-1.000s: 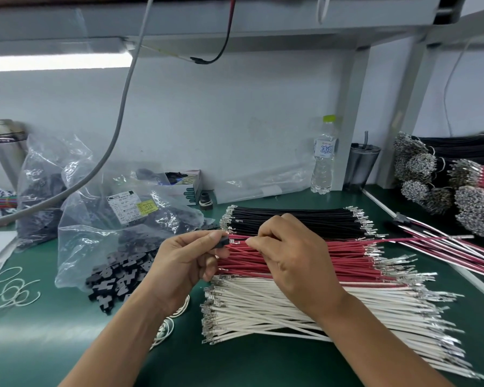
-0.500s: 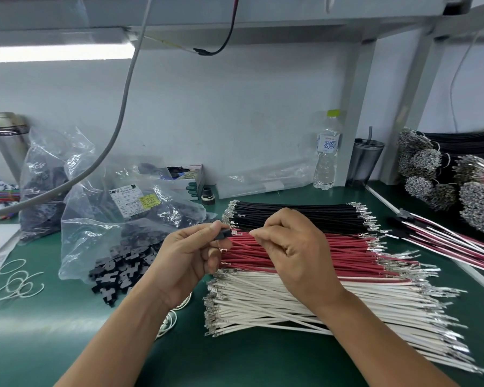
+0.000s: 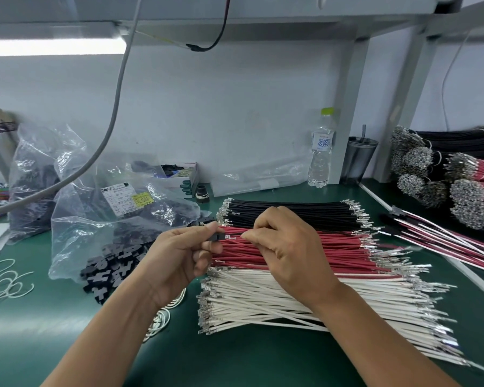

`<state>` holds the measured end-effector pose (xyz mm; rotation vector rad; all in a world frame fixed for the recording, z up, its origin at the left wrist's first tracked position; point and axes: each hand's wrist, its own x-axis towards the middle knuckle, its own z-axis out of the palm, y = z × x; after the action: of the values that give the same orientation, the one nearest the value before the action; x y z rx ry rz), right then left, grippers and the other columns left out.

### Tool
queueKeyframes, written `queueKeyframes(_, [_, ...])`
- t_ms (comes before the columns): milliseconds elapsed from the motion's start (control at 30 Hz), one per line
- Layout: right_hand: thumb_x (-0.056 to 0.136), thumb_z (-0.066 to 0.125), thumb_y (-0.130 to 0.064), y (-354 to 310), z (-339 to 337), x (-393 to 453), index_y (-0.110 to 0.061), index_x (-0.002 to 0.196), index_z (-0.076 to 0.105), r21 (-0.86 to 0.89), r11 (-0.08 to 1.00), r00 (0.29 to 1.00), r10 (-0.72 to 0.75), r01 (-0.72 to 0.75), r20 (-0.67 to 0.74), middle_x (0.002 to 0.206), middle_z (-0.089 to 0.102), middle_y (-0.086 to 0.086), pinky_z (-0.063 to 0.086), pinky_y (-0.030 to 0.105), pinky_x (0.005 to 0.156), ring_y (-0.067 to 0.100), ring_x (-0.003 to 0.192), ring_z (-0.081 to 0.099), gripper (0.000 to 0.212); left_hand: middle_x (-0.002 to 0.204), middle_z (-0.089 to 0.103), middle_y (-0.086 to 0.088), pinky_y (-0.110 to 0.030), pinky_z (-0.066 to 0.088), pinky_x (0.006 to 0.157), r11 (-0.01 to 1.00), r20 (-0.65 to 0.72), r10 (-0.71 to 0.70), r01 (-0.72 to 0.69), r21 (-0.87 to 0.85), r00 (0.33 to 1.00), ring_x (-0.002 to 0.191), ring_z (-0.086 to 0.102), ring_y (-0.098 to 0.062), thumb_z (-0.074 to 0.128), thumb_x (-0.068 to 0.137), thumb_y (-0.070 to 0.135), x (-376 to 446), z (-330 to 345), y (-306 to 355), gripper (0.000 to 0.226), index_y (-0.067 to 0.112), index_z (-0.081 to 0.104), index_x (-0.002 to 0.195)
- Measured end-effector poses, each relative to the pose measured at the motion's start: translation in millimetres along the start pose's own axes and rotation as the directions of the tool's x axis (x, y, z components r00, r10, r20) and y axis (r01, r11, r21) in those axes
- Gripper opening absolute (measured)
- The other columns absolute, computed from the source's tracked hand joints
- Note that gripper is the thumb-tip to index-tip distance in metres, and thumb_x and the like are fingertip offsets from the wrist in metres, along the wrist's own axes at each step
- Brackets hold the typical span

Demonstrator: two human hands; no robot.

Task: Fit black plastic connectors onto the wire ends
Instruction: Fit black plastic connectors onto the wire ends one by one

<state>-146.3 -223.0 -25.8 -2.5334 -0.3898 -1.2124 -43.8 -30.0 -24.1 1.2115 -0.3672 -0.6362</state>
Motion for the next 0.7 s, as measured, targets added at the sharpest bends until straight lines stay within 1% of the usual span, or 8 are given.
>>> queueKeyframes(133, [0.09, 0.073, -0.006, -3.0, 2.5, -0.6, -0.012, 0.1, 0.079, 0.005, 1.0, 1.0, 0.025, -0.025, -0.014, 0.085, 0.059, -0.002, 0.05, 0.034, 0.063, 0.016, 0.08, 0.054, 0.013, 0.07, 0.067, -0.009, -0.017, 0.039, 0.041, 1.0, -0.013, -0.03, 0.03, 0.002, 0.999, 0.045, 0.049, -0.009, 0.081, 0.074, 0.028, 0.5, -0.9, -0.4, 0.025, 0.008, 0.081, 0.09])
queueKeyframes(233, [0.091, 0.073, -0.01, -5.9, 5.2, 0.5, -0.013, 0.098, 0.079, 0.071, 0.994, 0.996, 0.089, -0.088, -0.008, 0.084, 0.058, -0.004, 0.05, 0.03, 0.066, 0.013, 0.079, 0.055, 0.01, 0.071, 0.068, -0.01, -0.018, 0.041, 0.041, 0.998, -0.029, -0.039, 0.04, 0.039, 0.999, 0.045, 0.051, -0.01, 0.084, 0.07, 0.03, 0.8, 0.5, -2.8, 0.03, 0.007, 0.081, 0.089])
queueKeyframes(367, [0.092, 0.071, -0.013, -9.5, 11.4, -1.5, -0.016, 0.098, 0.078, 0.189, 0.954, 0.972, 0.217, -0.231, 0.092, 0.088, 0.059, -0.01, 0.052, 0.028, 0.071, 0.007, 0.082, 0.058, 0.009, 0.076, 0.072, -0.015, -0.022, 0.044, 0.041, 0.998, -0.077, 0.014, -0.009, 0.07, 0.997, 0.045, 0.055, -0.015, 0.084, 0.07, 0.036, -0.5, 5.6, -6.9, 0.04, 0.004, 0.08, 0.093])
queueKeyframes(433, [0.092, 0.071, -0.015, -6.8, 12.0, -0.4, -0.018, 0.098, 0.078, 0.199, 0.936, 0.955, 0.275, -0.292, 0.109, 0.091, 0.061, -0.011, 0.052, 0.028, 0.075, 0.006, 0.085, 0.06, 0.009, 0.084, 0.077, -0.017, -0.024, 0.047, 0.042, 0.971, -0.115, 0.137, -0.11, 0.215, 0.984, 0.048, 0.06, -0.018, 0.085, 0.068, 0.04, -1.9, 9.6, -6.4, 0.04, 0.009, 0.082, 0.093])
queueKeyframes(467, [0.093, 0.071, -0.016, -5.0, 11.4, 0.5, -0.019, 0.098, 0.077, 0.191, 0.927, 0.946, 0.305, -0.322, 0.112, 0.092, 0.061, -0.012, 0.052, 0.028, 0.077, 0.005, 0.087, 0.06, 0.009, 0.084, 0.078, -0.016, -0.024, 0.049, 0.044, 0.931, -0.12, 0.225, -0.177, 0.319, 0.967, 0.05, 0.062, -0.017, 0.086, 0.068, 0.038, -2.3, 10.6, -5.9, 0.037, 0.013, 0.083, 0.094])
queueKeyframes(533, [0.092, 0.071, -0.016, -2.1, 9.2, 1.7, -0.021, 0.098, 0.076, 0.187, 0.914, 0.932, 0.342, -0.36, 0.119, 0.092, 0.06, -0.014, 0.052, 0.027, 0.078, 0.004, 0.086, 0.06, 0.009, 0.074, 0.076, -0.01, -0.022, 0.051, 0.047, 0.826, -0.078, 0.368, -0.287, 0.485, 0.927, 0.052, 0.063, -0.014, 0.088, 0.069, 0.028, -3.4, 10.6, -4.5, 0.027, 0.021, 0.083, 0.095])
queueKeyframes(600, [0.091, 0.072, -0.018, -0.9, 7.6, 1.3, -0.022, 0.095, 0.076, 0.203, 0.91, 0.93, 0.338, -0.362, 0.141, 0.09, 0.06, -0.013, 0.051, 0.028, 0.077, 0.005, 0.085, 0.06, 0.007, 0.069, 0.075, -0.008, -0.022, 0.052, 0.049, 0.763, -0.025, 0.397, -0.315, 0.564, 0.918, 0.053, 0.064, -0.014, 0.086, 0.073, 0.019, -4.1, 8.0, -3.7, 0.019, 0.026, 0.083, 0.091])
queueKeyframes(700, [0.089, 0.074, -0.023, -1.2, 6.0, 1.1, -0.022, 0.089, 0.076, 0.187, 0.922, 0.934, 0.307, -0.34, 0.184, 0.086, 0.06, -0.012, 0.051, 0.033, 0.075, 0.006, 0.083, 0.06, 0.002, 0.069, 0.075, -0.009, -0.02, 0.05, 0.048, 0.724, 0.011, 0.356, -0.283, 0.629, 0.935, 0.052, 0.065, -0.014, 0.087, 0.078, 0.015, -5.7, 4.4, -3.5, 0.015, 0.028, 0.082, 0.085])
